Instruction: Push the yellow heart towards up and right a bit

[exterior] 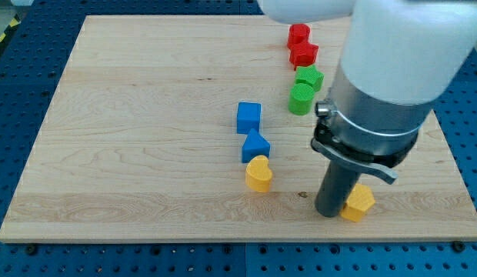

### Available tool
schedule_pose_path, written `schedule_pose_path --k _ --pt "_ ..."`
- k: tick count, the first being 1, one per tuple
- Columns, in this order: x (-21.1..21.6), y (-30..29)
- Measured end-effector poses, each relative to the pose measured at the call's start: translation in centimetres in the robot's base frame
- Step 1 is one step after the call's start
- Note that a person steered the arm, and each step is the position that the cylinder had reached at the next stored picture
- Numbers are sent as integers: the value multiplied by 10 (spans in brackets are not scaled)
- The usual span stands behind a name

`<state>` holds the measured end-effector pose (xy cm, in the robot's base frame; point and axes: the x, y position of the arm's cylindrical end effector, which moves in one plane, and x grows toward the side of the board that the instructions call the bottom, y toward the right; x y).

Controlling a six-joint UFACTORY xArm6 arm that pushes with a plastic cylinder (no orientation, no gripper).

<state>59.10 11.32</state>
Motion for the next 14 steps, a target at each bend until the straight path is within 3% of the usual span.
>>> schedule_pose_path --k 4,7,10,11,12,14 --pt "0 45" --pt "-1 -86" --pt "-64 -104" --pt "-63 -130" --pt "-95 -142" --pt "-105 -135"
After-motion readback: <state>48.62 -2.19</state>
